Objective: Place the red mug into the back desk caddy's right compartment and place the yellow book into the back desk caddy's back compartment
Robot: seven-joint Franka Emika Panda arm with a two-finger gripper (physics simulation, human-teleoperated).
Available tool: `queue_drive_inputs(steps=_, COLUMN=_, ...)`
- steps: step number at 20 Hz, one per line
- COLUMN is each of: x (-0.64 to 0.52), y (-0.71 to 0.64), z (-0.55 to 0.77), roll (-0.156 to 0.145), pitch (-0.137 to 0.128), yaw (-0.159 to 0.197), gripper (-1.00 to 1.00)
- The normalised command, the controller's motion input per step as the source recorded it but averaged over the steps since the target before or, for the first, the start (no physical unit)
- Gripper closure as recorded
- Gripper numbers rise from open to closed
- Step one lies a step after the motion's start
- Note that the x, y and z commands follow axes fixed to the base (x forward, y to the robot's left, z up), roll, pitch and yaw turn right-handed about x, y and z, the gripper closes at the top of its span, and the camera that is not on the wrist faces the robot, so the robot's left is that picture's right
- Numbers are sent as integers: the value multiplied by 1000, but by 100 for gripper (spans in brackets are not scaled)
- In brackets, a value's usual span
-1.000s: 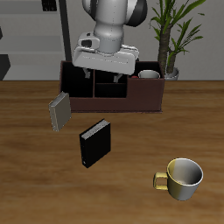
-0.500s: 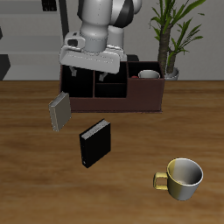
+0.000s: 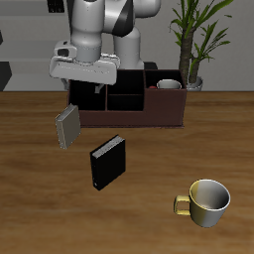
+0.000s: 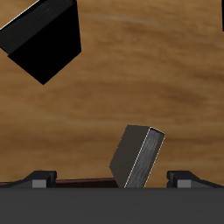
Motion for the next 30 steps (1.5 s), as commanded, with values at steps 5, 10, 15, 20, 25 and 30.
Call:
queue_drive_inputs(steps=5, x=-41, y=-430, z=-94, roll=-15, pitch=9, yaw=-44, gripper=-100)
queue_drive_inputs(steps=10, x=39, y=-258, z=-17, roll=-12, pitch=5, yaw=-29, gripper=-100)
queue_drive_inputs(steps=15, x=48, y=-202, z=-103, roll=-14, pitch=5, yaw=-49, gripper=-100)
queue_drive_inputs(steps=20, x=-4, y=-140, z=-226, roll=-19, pitch=7, yaw=-64, gripper=-100)
queue_drive_inputs(steps=25, x=-53, y=64, z=-128, roll=2, pitch=-27, yaw=-52, gripper=-100)
queue_drive_inputs(steps=30, x=6, y=114, z=-209, roll=7, pitch=7, yaw=-8, gripper=-100)
